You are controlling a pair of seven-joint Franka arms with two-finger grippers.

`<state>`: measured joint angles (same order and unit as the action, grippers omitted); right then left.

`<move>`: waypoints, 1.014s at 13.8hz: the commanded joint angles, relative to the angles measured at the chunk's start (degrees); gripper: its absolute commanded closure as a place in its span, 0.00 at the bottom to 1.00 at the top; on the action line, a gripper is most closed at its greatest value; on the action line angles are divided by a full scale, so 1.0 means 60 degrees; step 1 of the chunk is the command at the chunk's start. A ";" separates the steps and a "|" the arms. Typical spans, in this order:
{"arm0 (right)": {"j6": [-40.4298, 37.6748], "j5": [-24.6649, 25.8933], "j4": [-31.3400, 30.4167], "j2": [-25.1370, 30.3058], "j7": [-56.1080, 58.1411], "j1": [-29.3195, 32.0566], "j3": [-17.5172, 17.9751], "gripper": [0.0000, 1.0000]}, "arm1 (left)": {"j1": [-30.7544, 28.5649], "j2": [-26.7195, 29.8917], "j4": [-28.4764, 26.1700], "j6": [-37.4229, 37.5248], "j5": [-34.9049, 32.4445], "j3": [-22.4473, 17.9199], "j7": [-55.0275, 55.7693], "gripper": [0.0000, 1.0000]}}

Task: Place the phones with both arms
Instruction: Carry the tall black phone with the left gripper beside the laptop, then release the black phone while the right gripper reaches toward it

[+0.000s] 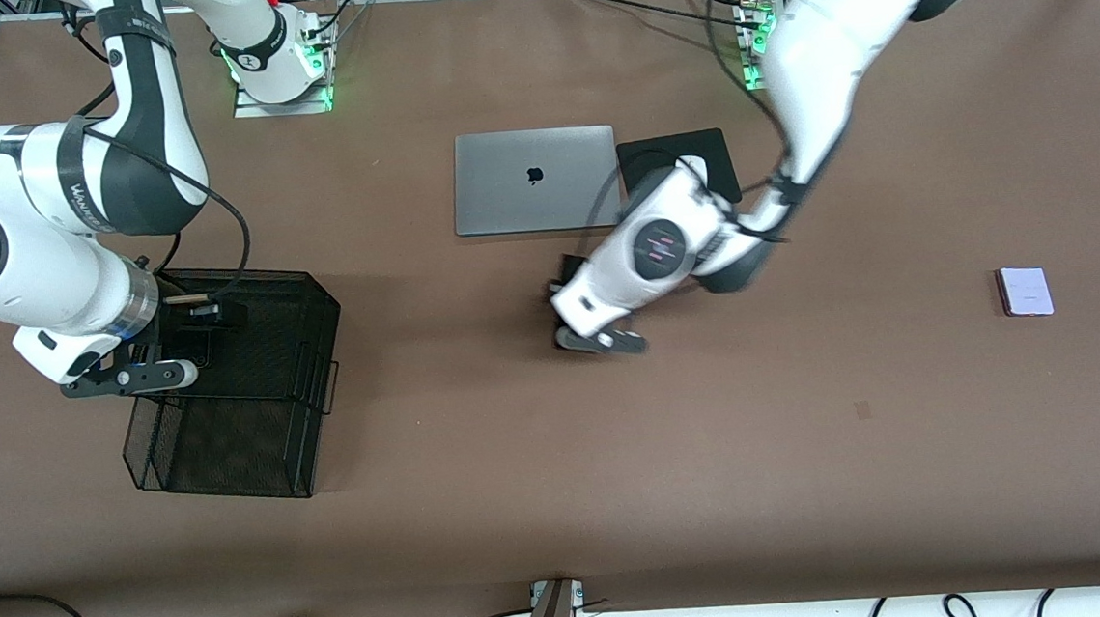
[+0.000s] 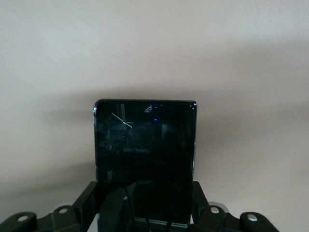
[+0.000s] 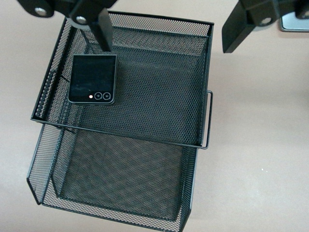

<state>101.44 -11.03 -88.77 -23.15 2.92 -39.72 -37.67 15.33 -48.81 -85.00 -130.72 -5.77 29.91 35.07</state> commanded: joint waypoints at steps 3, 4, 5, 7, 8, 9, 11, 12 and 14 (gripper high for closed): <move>-0.0016 -0.0008 0.0161 -0.0053 -0.0106 0.0044 0.0053 0.00 | 0.0274 0.0209 0.0075 0.0340 0.0069 -0.0165 0.1640 0.00; -0.0016 -0.0008 0.0161 -0.0053 -0.0106 0.0029 0.0053 0.00 | 0.0142 0.0471 0.0090 0.0980 0.0069 -0.0180 0.1670 0.00; -0.0002 -0.0008 0.0161 -0.0053 -0.0106 0.0029 0.0053 0.00 | -0.0207 0.0749 0.0163 0.1799 0.0069 -0.0267 0.1641 0.00; 0.0028 -0.0022 0.0161 -0.0068 -0.0121 -0.0073 0.0053 0.00 | -0.1099 0.1408 0.0193 0.3091 0.0039 -0.0428 0.1568 0.00; 0.0042 -0.0051 0.0161 -0.0068 -0.0179 -0.0204 0.0053 0.00 | -0.1641 0.1585 0.0207 0.3618 -0.0280 -0.0574 0.1393 0.00; 0.0100 -0.0226 0.0161 -0.0068 -0.0499 -0.0423 0.0053 0.00 | -0.2241 0.1630 0.0207 0.4058 -0.0848 -0.0576 0.0884 0.00; 0.0188 -0.0389 0.0190 -0.0286 -0.1871 -0.1153 0.0068 0.00 | -0.3543 0.1689 0.0236 0.4457 -0.1802 -0.0576 0.0076 0.00; 0.0377 -0.0490 0.0321 -0.0476 -0.2676 -0.1694 0.0111 0.00 | -0.4232 0.1718 0.0265 0.4487 -0.1951 -0.0590 0.0015 0.00; 0.0933 -0.0681 0.0773 -0.1076 -0.4682 -0.2502 0.0388 0.00 | -0.5799 0.1704 0.0310 0.4517 -0.1968 -0.0576 -0.0348 0.00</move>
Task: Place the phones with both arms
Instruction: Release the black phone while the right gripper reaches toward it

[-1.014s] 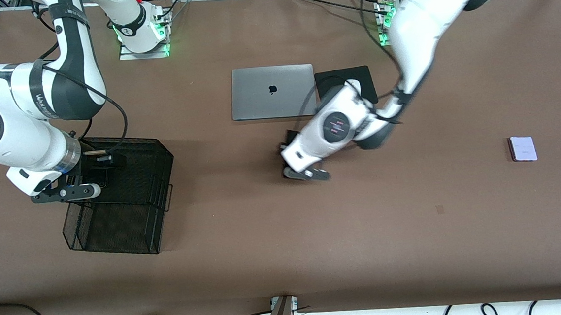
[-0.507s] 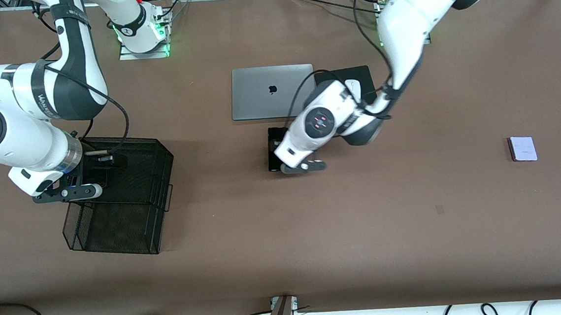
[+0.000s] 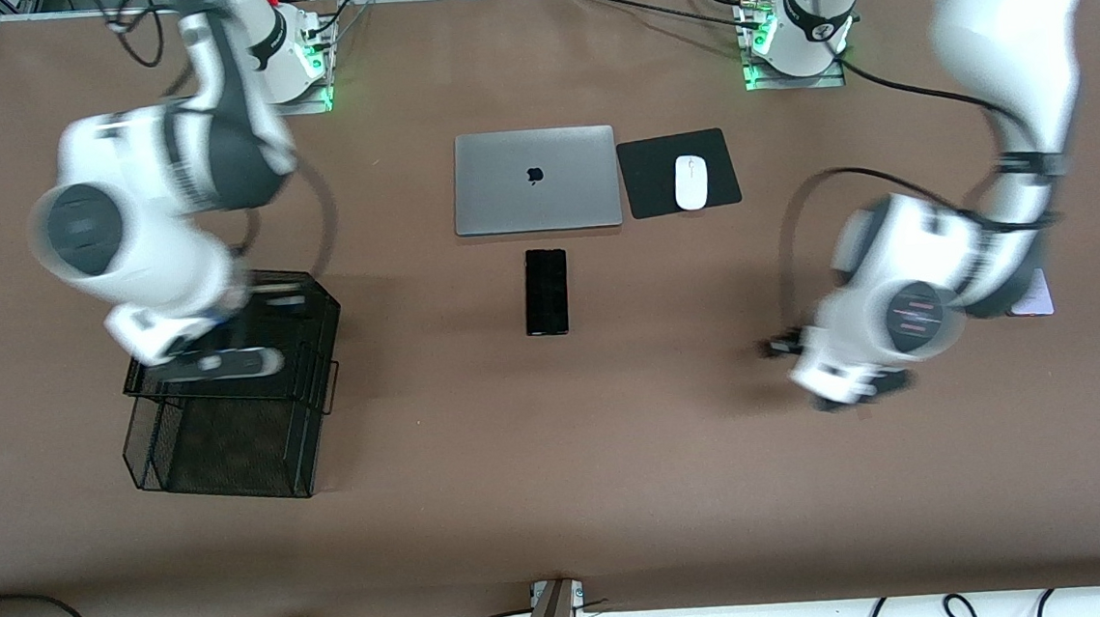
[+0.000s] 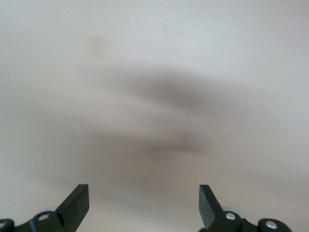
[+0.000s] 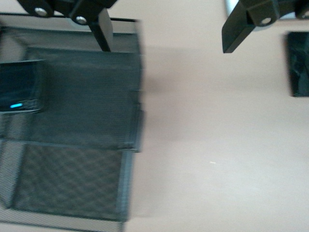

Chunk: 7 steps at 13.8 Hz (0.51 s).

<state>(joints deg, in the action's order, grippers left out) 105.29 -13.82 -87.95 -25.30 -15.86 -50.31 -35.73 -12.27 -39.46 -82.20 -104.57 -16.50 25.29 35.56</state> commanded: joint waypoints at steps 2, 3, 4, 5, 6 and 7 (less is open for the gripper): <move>0.0732 -0.0245 0.1528 -0.1434 -0.3383 -0.0945 0.0955 0.00 | -0.2242 0.0102 -0.0260 0.0187 -0.0180 0.0180 -0.2123 0.00; 0.0762 -0.0245 0.2127 -0.1873 -0.4204 -0.0945 0.1497 0.00 | -0.2624 0.0000 -0.0348 0.0201 -0.0209 -0.0009 -0.2916 0.00; 0.0762 -0.0245 0.2612 -0.2269 -0.4778 -0.0960 0.1836 0.00 | -0.2975 -0.0161 -0.0392 0.0114 -0.0297 -0.0315 -0.3664 0.00; 0.0792 -0.0245 0.2994 -0.2635 -0.5335 -0.1018 0.2144 0.00 | -0.3269 -0.0307 -0.0392 -0.0002 -0.0399 -0.0449 -0.4686 0.00; 0.0893 -0.0216 0.3273 -0.2987 -0.5775 -0.1149 0.2379 0.00 | -0.3736 -0.0381 -0.0407 -0.0294 -0.0574 -0.0494 -0.5567 0.00; 0.1141 -0.0215 0.3349 -0.3281 -0.6113 -0.1368 0.2454 0.00 | -0.4248 -0.0513 -0.0538 -0.0935 -0.0634 -0.0494 -0.6170 0.00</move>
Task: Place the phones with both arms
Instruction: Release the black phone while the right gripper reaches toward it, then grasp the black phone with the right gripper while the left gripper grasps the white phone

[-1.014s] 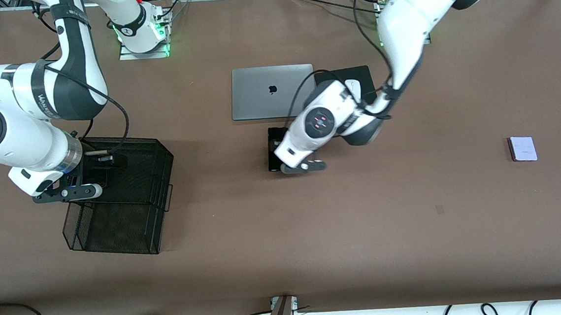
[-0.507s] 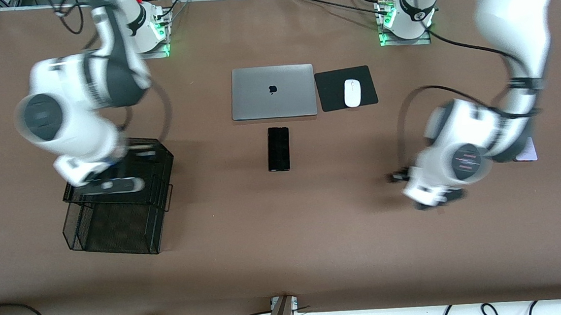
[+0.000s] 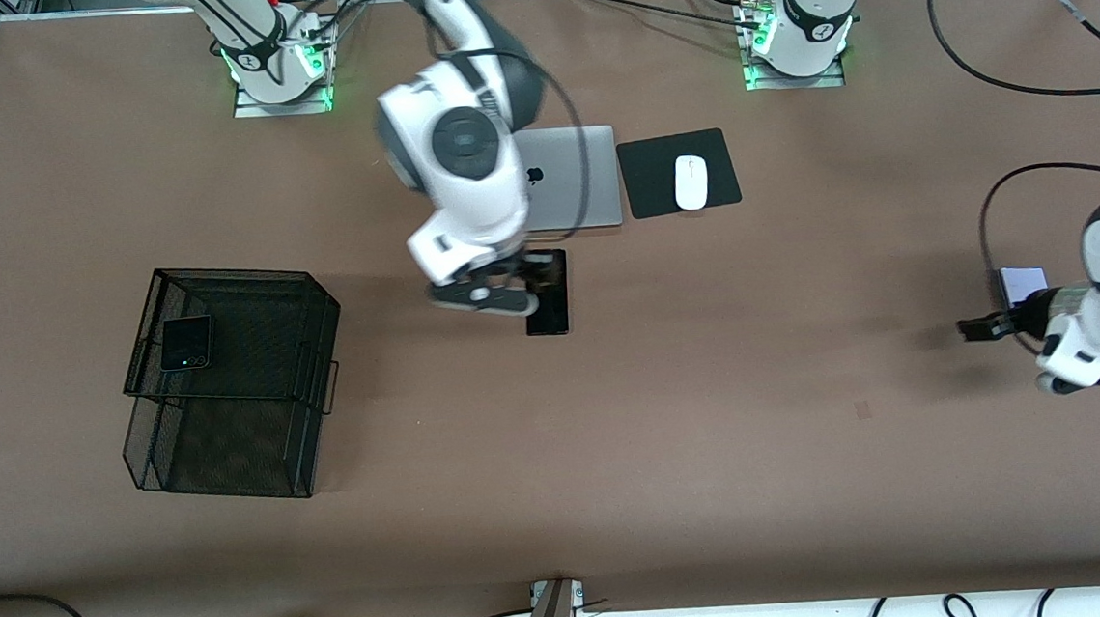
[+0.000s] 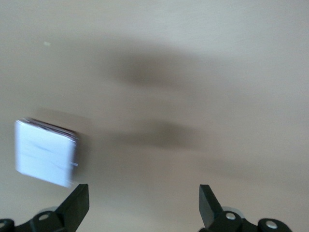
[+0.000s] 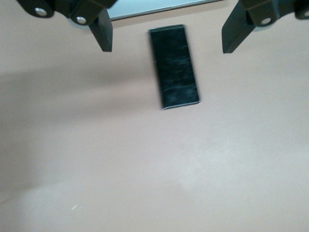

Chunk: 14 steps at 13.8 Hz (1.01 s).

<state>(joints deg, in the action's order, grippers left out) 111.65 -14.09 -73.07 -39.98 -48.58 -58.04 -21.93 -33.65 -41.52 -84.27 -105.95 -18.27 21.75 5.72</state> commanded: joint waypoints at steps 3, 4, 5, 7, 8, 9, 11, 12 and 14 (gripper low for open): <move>0.0669 -0.0142 0.0696 -0.1523 -0.0956 -0.0536 0.0168 0.00 | -0.2003 0.0078 -0.2092 -0.3603 -0.0368 0.0182 -0.3187 0.00; 0.0786 -0.0128 0.0506 -0.1656 -0.0942 -0.0566 0.0168 0.00 | -0.2444 0.0122 -0.2417 -0.4061 -0.0353 0.0313 -0.3948 0.00; 0.1178 -0.0099 0.0258 -0.1686 -0.0927 -0.0610 0.0168 0.00 | -0.2796 0.0108 -0.2434 -0.4138 -0.0339 0.0431 -0.4550 0.00; 0.1897 -0.0084 -0.0547 -0.1686 -0.0811 -0.0873 0.0168 0.00 | -0.2976 0.0094 -0.2493 -0.4139 -0.0222 0.0505 -0.4908 0.00; 0.2132 -0.0084 -0.0768 -0.1686 -0.0795 -0.0903 0.0168 0.00 | -0.2990 0.0065 -0.2522 -0.4139 -0.0192 0.0505 -0.4879 0.00; 0.2265 -0.0069 -0.0959 -0.1686 -0.0781 -0.0903 0.0168 0.00 | -0.2990 0.0021 -0.2566 -0.4139 -0.0134 0.0505 -0.4806 0.00; 0.2747 0.0004 -0.1441 -0.1701 -0.0766 -0.0933 0.0168 0.00 | -0.3020 0.0006 -0.2683 -0.4052 0.0333 0.0505 -0.4791 0.00; 0.2953 -0.0010 -0.1662 -0.1701 -0.0708 -0.1020 0.0168 0.00 | -0.3020 0.0006 -0.2698 -0.4022 0.0437 0.0505 -0.4776 0.00; 0.3188 -0.0010 -0.1926 -0.1716 -0.0620 -0.1035 0.0183 0.00 | -0.3020 -0.0009 -0.2742 -0.4036 0.0438 0.0491 -0.4747 0.00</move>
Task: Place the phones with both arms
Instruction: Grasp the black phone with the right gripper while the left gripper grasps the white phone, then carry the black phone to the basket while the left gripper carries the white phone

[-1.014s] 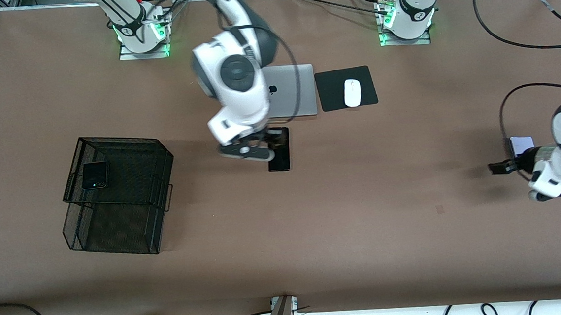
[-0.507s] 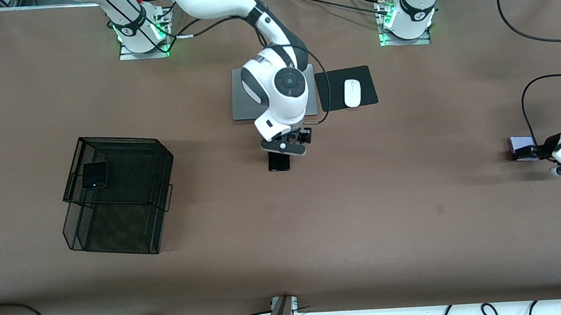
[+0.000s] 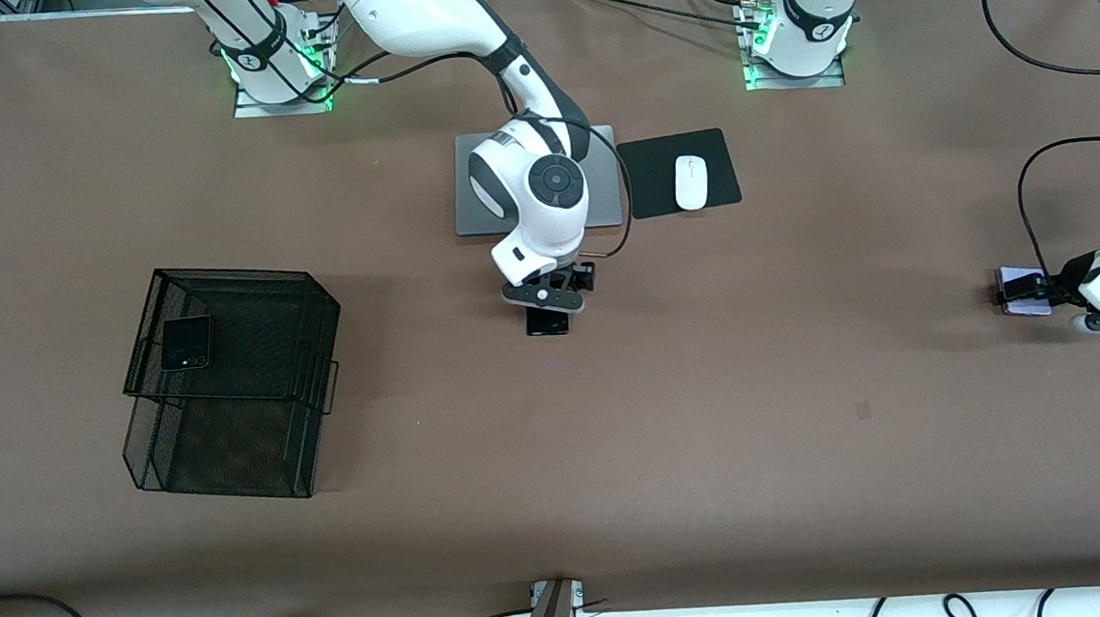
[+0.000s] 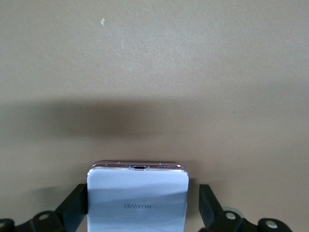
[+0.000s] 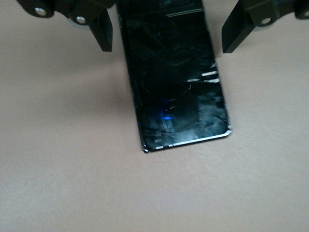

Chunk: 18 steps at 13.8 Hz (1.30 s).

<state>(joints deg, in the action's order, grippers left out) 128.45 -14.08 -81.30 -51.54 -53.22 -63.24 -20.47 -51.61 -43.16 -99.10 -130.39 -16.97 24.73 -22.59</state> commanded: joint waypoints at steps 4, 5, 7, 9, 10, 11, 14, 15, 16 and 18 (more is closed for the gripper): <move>0.0623 -0.0026 -0.0674 0.0197 0.0183 -0.0198 -0.0060 0.30 | 0.0223 0.0206 -0.0138 0.0066 0.0177 -0.0021 0.0938 0.51; 0.0623 -0.0027 -0.0631 0.0240 0.0212 -0.0198 -0.0060 0.64 | 0.0165 0.0207 -0.0182 0.0138 0.0163 -0.0006 0.0924 0.88; 0.0434 -0.0143 -0.0543 0.0531 0.0533 -0.0154 -0.0090 1.00 | 0.0237 0.0279 -0.0095 0.0722 0.0148 0.0023 0.0909 0.94; -0.0368 -0.0159 -0.0223 0.0956 0.0593 -0.0096 -0.0206 1.00 | 0.0267 0.0557 0.0152 0.1424 0.0148 0.0590 0.0967 0.96; -0.0997 -0.0144 0.0113 0.1045 0.0593 -0.0023 -0.0250 1.00 | 0.0296 0.0602 0.0575 0.2168 0.0133 0.0957 0.0953 0.95; -0.1728 -0.0144 0.0537 0.1075 0.0593 0.0108 -0.0323 1.00 | 0.0456 0.0602 0.1145 0.3103 0.0148 0.1381 0.0967 0.94; -0.3284 -0.0100 0.1186 0.1819 0.1292 0.0810 -0.0368 1.00 | 0.1843 0.0573 0.2146 0.4840 0.0308 0.1722 0.1084 0.94; -0.3564 -0.0085 0.1171 0.2214 0.1833 0.1059 -0.0455 1.00 | 0.2371 0.0573 0.2161 0.4899 0.0599 0.1737 0.1085 0.94; -0.4030 -0.0085 0.1084 0.2581 0.2592 0.1294 -0.0673 1.00 | 0.2942 0.0573 0.2133 0.4900 0.1051 0.1766 0.1186 0.94; -0.5217 -0.0085 0.1011 0.2993 0.3766 0.1486 -0.1448 1.00 | 0.4201 0.0267 0.2147 0.4609 0.2222 0.1737 0.2366 0.95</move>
<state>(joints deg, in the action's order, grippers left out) 102.42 -14.08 -73.79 -37.18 -36.97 -55.70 -26.53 -32.67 -39.76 -87.29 -102.54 -8.52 36.10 -13.01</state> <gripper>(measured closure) 0.207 0.167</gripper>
